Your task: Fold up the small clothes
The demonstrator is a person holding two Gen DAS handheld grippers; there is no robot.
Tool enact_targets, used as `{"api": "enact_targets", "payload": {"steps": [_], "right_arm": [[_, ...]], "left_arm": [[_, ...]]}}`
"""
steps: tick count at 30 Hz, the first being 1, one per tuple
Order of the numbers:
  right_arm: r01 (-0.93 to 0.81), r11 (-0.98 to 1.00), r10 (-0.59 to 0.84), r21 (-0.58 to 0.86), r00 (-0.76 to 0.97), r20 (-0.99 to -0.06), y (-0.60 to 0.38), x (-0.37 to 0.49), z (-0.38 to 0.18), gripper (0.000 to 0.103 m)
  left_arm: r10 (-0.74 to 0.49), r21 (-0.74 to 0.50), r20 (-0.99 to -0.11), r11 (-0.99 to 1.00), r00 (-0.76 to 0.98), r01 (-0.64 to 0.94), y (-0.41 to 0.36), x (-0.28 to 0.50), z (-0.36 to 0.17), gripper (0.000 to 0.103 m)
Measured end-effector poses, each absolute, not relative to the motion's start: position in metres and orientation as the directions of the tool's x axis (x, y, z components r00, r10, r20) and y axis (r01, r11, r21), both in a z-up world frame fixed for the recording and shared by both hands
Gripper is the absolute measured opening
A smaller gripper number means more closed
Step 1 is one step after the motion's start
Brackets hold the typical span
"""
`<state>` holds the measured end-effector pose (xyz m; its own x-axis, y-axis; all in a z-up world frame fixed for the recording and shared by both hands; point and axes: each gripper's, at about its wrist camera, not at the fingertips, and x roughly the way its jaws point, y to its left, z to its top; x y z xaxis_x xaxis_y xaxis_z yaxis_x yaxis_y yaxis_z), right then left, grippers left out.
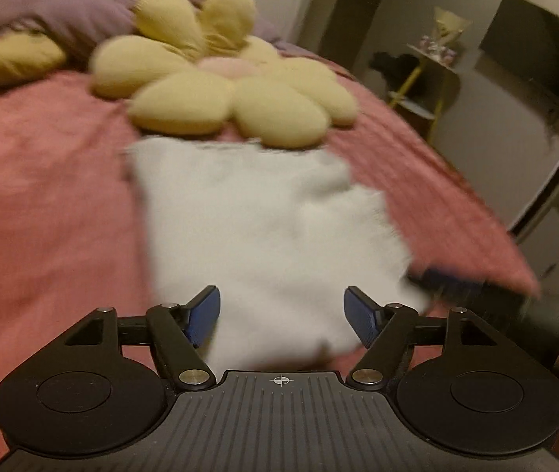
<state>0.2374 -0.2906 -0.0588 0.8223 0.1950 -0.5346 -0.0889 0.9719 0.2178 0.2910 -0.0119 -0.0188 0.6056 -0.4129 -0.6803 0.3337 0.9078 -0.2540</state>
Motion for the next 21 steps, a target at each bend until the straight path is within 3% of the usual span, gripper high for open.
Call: {"api": "enact_targets", "payload": {"steps": [5,11,14,16,17,21], "right_arm": [[-0.136,0.892,0.37,0.431,0.768,-0.523,-0.29,0.274,-0.048,0.058],[-0.127,0.849,0.472,0.513,0.618,-0.629,-0.259,0.33,-0.075,0.063],[-0.1,0.795,0.533,0.599,0.587,-0.61,-0.257,0.344,-0.085,0.063],[-0.097,0.778,0.55,0.62,0.583,-0.599,-0.253,0.35,-0.087,0.056],[-0.095,0.77,0.559,0.631,0.578,-0.595,-0.252,0.354,-0.089,0.041],[-0.082,0.753,0.57,0.653,0.577,-0.585,-0.25,0.357,-0.092,0.042]], "left_arm": [[-0.333,-0.214,-0.74,0.94,0.585,0.265,0.013,0.283,-0.049,0.077],[-0.289,-0.182,-0.743,0.955,0.603,0.234,0.009,0.287,-0.074,0.077],[-0.282,-0.159,-0.728,0.956,0.625,0.247,0.004,0.286,-0.077,0.079],[-0.289,-0.173,-0.719,0.955,0.632,0.24,0.005,0.285,-0.078,0.08],[-0.29,-0.182,-0.716,0.956,0.635,0.232,0.005,0.286,-0.078,0.08],[-0.289,-0.187,-0.71,0.956,0.642,0.224,0.003,0.29,-0.08,0.08]]}}
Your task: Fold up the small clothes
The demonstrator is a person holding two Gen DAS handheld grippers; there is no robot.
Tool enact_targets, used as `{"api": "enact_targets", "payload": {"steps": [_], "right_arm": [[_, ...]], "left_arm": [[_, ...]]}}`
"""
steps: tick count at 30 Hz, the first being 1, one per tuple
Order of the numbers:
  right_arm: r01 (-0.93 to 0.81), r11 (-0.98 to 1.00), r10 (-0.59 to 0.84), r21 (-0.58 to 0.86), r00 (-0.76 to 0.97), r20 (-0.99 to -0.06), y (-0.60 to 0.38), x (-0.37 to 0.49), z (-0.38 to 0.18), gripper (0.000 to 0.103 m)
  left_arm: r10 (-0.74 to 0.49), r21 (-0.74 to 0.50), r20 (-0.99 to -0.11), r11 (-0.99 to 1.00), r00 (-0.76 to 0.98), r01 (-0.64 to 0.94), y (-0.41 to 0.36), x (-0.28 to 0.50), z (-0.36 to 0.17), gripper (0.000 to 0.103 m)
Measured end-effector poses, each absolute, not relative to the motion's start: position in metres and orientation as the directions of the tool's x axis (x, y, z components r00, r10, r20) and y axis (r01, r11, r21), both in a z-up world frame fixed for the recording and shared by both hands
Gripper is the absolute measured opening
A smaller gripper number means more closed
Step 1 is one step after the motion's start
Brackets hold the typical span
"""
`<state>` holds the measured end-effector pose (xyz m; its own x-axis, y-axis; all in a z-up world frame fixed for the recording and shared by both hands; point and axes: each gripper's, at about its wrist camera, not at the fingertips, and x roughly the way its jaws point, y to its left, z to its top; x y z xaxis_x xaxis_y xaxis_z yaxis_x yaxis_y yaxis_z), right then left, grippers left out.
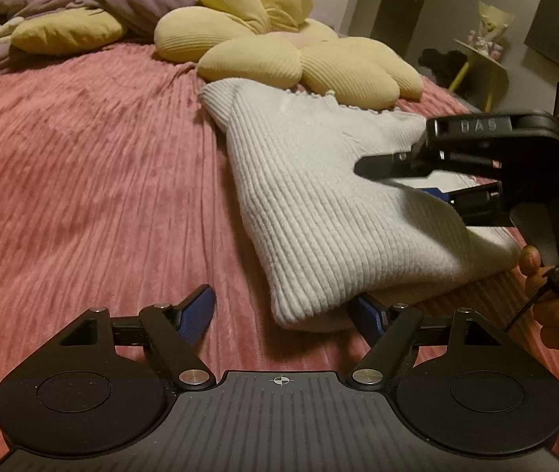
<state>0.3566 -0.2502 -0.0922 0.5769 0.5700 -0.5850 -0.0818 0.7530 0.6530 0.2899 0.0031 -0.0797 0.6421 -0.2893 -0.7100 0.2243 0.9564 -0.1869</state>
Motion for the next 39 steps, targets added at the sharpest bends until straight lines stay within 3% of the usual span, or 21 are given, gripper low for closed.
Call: {"api": "enact_targets", "payload": {"steps": [2,4,6,9,12,15,18,21,24,26,30,33,39], "right_arm": [[-0.056,0.712,0.599,0.7,0.569,-0.563,-0.254,0.361,-0.096,0.055],[-0.054,0.704,0.606,0.708,0.565,-0.559,-0.251,0.367,-0.095,0.054],[-0.087,0.753,0.576,0.652,0.566,-0.59,-0.243,0.367,-0.088,0.028],[-0.188,0.883,0.44,0.43,0.65,-0.62,-0.227,0.353,-0.057,0.023],[-0.215,0.975,0.207,0.05,0.811,-0.548,-0.215,0.323,-0.025,0.022],[-0.181,0.975,0.084,-0.132,0.842,-0.534,-0.219,0.314,-0.028,0.023],[-0.177,0.959,0.004,-0.223,0.792,-0.611,-0.225,0.325,-0.06,0.026],[-0.157,0.974,0.027,-0.161,0.792,-0.61,-0.242,0.321,-0.068,0.044],[-0.137,0.989,0.14,0.054,0.772,-0.62,-0.268,0.305,-0.055,0.048],[-0.142,0.974,0.22,0.175,0.767,-0.602,-0.281,0.292,-0.054,0.058],[-0.141,0.964,0.252,0.225,0.752,-0.609,-0.288,0.281,-0.062,0.057],[-0.132,0.97,0.232,0.205,0.762,-0.605,-0.285,0.284,-0.06,0.046],[-0.155,0.967,0.252,0.204,0.726,-0.641,-0.268,0.3,-0.073,0.046]], "left_arm": [[-0.278,-0.172,-0.711,0.959,0.646,0.224,0.0,0.289,-0.08,0.08],[-0.267,-0.162,-0.714,0.962,0.648,0.219,-0.003,0.289,-0.08,0.082],[-0.251,-0.158,-0.723,0.967,0.643,0.199,-0.006,0.291,-0.078,0.083],[-0.224,-0.162,-0.738,0.975,0.636,0.154,-0.007,0.293,-0.074,0.083],[-0.233,-0.181,-0.738,0.973,0.634,0.147,-0.01,0.294,-0.073,0.086],[-0.237,-0.172,-0.739,0.972,0.631,0.163,-0.019,0.294,-0.074,0.089],[-0.237,-0.154,-0.741,0.971,0.629,0.185,-0.024,0.292,-0.074,0.089],[-0.245,-0.154,-0.743,0.968,0.623,0.198,-0.019,0.29,-0.072,0.089],[-0.274,-0.19,-0.742,0.961,0.612,0.2,-0.008,0.288,-0.068,0.089],[-0.295,-0.22,-0.732,0.955,0.613,0.197,-0.003,0.285,-0.064,0.089],[-0.339,-0.298,-0.714,0.939,0.612,0.172,0.0,0.282,-0.057,0.089],[-0.349,-0.327,-0.699,0.932,0.624,0.154,0.002,0.284,-0.048,0.09],[-0.362,-0.334,-0.691,0.927,0.625,0.168,-0.005,0.297,-0.042,0.091]]}}
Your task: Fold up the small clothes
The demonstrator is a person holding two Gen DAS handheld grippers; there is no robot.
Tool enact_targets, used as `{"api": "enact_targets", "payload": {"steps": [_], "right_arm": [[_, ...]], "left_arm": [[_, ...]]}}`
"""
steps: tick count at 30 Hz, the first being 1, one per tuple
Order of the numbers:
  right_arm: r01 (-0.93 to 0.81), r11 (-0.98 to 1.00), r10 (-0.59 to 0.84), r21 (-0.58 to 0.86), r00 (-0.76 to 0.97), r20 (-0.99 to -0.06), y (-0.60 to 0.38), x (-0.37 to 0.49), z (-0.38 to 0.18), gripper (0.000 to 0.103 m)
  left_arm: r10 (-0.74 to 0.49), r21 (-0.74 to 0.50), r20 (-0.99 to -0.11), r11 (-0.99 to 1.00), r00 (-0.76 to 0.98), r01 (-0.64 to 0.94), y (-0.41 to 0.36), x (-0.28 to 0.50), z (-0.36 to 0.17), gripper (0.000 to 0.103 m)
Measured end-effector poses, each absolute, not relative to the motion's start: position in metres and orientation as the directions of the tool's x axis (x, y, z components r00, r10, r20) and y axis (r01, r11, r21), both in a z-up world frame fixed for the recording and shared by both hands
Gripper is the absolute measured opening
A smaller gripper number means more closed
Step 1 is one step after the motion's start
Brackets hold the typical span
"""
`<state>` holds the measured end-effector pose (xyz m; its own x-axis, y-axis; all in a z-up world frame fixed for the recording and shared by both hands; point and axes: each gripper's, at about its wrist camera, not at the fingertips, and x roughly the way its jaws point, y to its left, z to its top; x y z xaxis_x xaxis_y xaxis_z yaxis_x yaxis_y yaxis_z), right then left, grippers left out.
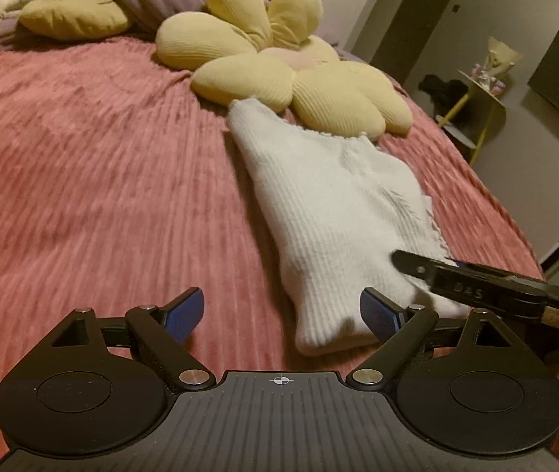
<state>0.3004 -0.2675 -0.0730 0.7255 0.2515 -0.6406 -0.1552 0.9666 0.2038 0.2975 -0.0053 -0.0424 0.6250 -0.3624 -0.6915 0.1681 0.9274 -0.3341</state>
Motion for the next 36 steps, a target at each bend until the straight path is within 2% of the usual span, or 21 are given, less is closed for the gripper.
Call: {"api": "enact_targets", "payload": {"steps": [1,2,3,9,13,15,16,17,19,20,23,24,25,28,30,31,32,33,34,35,36], "right_arm": [[-0.155,0.966,0.252,0.205,0.728,-0.638,-0.266,0.303,-0.073,0.041],[-0.159,0.965,0.258,0.209,0.728,-0.635,-0.265,0.305,-0.072,0.024],[-0.164,0.963,0.265,0.215,0.727,-0.633,-0.265,0.306,-0.069,0.016],[-0.104,0.994,0.098,0.019,0.844,-0.528,-0.263,0.283,-0.046,0.014],[-0.081,0.997,0.054,-0.018,0.796,-0.602,-0.269,0.291,-0.081,0.016],[-0.109,0.99,0.039,-0.088,0.817,-0.576,-0.263,0.286,-0.079,0.024],[-0.103,0.99,0.027,-0.099,0.816,-0.577,-0.263,0.287,-0.075,0.038],[-0.094,0.992,0.027,-0.087,0.817,-0.576,-0.267,0.288,-0.071,0.059],[-0.083,0.997,0.069,0.002,0.812,-0.58,-0.282,0.292,-0.066,0.084],[-0.074,0.996,0.092,0.054,0.806,-0.585,-0.29,0.295,-0.066,0.084],[-0.077,0.97,0.206,0.229,0.759,-0.617,-0.313,0.311,-0.075,0.084],[-0.076,0.956,0.243,0.283,0.745,-0.621,-0.319,0.317,-0.08,0.084],[-0.065,0.937,0.278,0.344,0.735,-0.619,-0.326,0.323,-0.084,0.083],[-0.04,0.87,0.364,0.491,0.723,-0.587,-0.341,0.337,-0.096,0.057],[-0.026,0.832,0.398,0.554,0.722,-0.566,-0.347,0.342,-0.102,0.058],[-0.023,0.814,0.417,0.58,0.717,-0.558,-0.349,0.345,-0.105,0.065],[-0.023,0.801,0.432,0.598,0.714,-0.551,-0.349,0.347,-0.106,0.071],[-0.022,0.797,0.433,0.603,0.717,-0.547,-0.347,0.348,-0.106,0.073],[-0.018,0.802,0.425,0.596,0.718,-0.551,-0.344,0.349,-0.105,0.072],[-0.023,0.808,0.424,0.588,0.716,-0.554,-0.339,0.349,-0.103,0.056],[-0.036,0.804,0.443,0.594,0.702,-0.557,-0.335,0.35,-0.102,0.048]], "left_arm": [[-0.367,-0.341,-0.695,0.925,0.618,0.167,-0.006,0.3,-0.043,0.091],[-0.372,-0.345,-0.698,0.924,0.612,0.167,-0.008,0.303,-0.044,0.091],[-0.373,-0.347,-0.698,0.923,0.611,0.167,-0.009,0.306,-0.044,0.091],[-0.368,-0.346,-0.684,0.924,0.629,0.164,-0.012,0.327,-0.039,0.091],[-0.453,-0.445,-0.681,0.88,0.575,0.167,-0.014,0.35,-0.05,0.091],[-0.513,-0.514,-0.675,0.843,0.531,0.16,-0.013,0.363,-0.061,0.091],[-0.527,-0.537,-0.675,0.831,0.516,0.145,-0.012,0.369,-0.066,0.091],[-0.545,-0.564,-0.669,0.815,0.505,0.132,-0.011,0.375,-0.072,0.091],[-0.593,-0.632,-0.64,0.768,0.489,0.103,-0.007,0.386,-0.083,0.09],[-0.606,-0.655,-0.626,0.75,0.492,0.09,-0.006,0.388,-0.087,0.09],[-0.642,-0.698,-0.592,0.711,0.487,0.087,-0.006,0.397,-0.095,0.078],[-0.652,-0.706,-0.589,0.703,0.478,0.088,-0.009,0.401,-0.097,0.071],[-0.65,-0.702,-0.594,0.706,0.474,0.088,-0.011,0.403,-0.099,0.07],[-0.647,-0.692,-0.595,0.714,0.476,0.105,-0.017,0.408,-0.103,0.068],[-0.654,-0.693,-0.586,0.711,0.478,0.123,-0.021,0.41,-0.106,0.072],[-0.65,-0.685,-0.588,0.717,0.482,0.13,-0.023,0.41,-0.106,0.071],[-0.64,-0.672,-0.593,0.727,0.489,0.138,-0.025,0.41,-0.105,0.067],[-0.632,-0.659,-0.598,0.738,0.492,0.147,-0.027,0.411,-0.104,0.056],[-0.634,-0.656,-0.599,0.739,0.49,0.155,-0.027,0.41,-0.101,0.05],[-0.634,-0.657,-0.596,0.738,0.492,0.154,-0.024,0.408,-0.097,0.049],[-0.632,-0.659,-0.597,0.738,0.495,0.147,-0.02,0.407,-0.092,0.046]]}}
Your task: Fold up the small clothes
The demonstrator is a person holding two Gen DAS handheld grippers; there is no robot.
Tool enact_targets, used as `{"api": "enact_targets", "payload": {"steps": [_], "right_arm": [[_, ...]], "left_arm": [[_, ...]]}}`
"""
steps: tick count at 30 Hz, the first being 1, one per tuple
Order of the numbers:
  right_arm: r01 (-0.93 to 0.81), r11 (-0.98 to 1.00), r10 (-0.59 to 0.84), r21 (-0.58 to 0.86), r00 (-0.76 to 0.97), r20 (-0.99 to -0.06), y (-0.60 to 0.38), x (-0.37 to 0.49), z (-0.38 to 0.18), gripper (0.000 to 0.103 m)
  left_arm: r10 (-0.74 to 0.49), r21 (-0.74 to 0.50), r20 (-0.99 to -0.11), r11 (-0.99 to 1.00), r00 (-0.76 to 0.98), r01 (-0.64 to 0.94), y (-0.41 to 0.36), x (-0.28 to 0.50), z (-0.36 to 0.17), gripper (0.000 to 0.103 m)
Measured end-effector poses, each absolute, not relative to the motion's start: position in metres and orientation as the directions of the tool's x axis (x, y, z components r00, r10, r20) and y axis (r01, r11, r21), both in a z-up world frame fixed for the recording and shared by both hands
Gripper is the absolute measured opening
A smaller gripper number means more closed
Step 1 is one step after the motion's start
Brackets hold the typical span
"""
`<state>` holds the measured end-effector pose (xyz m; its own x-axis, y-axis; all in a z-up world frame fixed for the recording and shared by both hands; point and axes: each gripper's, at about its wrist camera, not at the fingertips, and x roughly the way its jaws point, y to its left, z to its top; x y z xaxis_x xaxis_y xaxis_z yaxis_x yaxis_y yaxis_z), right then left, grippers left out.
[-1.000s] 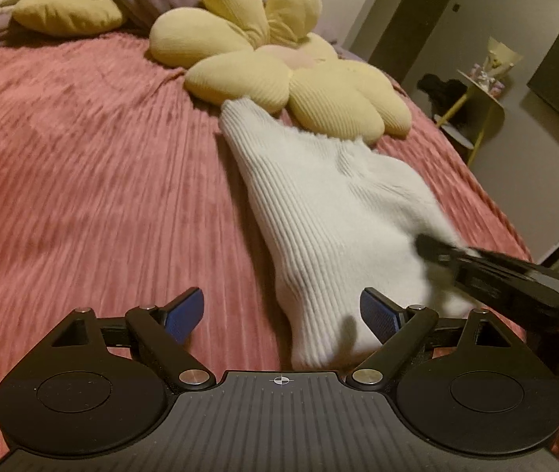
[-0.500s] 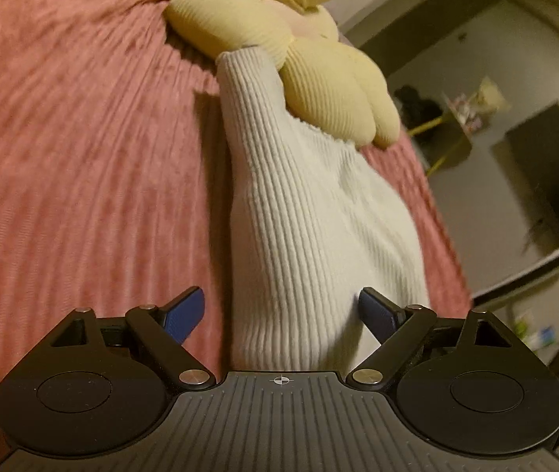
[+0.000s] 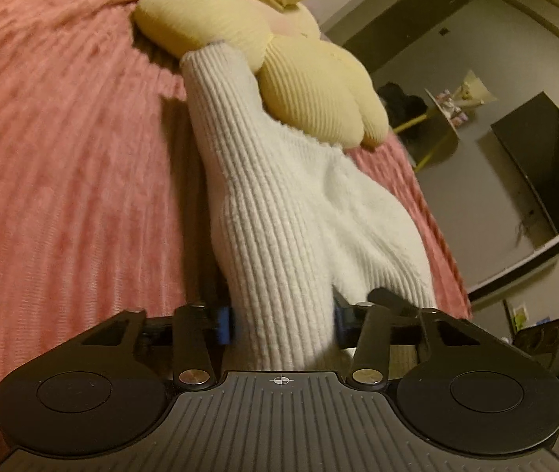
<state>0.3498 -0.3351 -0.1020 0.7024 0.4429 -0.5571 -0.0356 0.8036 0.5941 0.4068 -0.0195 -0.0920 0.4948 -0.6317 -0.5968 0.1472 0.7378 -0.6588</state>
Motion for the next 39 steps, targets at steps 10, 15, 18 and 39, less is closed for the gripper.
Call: {"api": "enact_targets", "payload": {"steps": [10,15,18,39], "right_arm": [[-0.227,0.74,0.613,0.633,0.615,-0.495,-0.275,0.318,-0.086,0.048],[-0.16,0.879,0.418,0.449,0.71,-0.566,-0.264,0.295,-0.072,0.065],[-0.092,0.923,0.281,0.374,0.827,-0.488,-0.249,0.286,-0.04,0.065],[-0.01,0.999,-0.011,-0.039,0.869,-0.495,-0.175,0.353,-0.096,0.082]], "left_arm": [[-0.455,-0.441,-0.698,0.881,0.553,0.169,0.047,0.341,-0.045,0.056],[-0.302,-0.337,-0.669,0.938,0.679,0.086,0.071,0.317,-0.028,0.075],[-0.19,-0.316,-0.568,0.949,0.801,0.002,0.061,0.325,-0.012,0.09],[-0.058,-0.265,-0.645,0.952,0.762,-0.153,0.031,0.384,-0.092,0.094]]}}
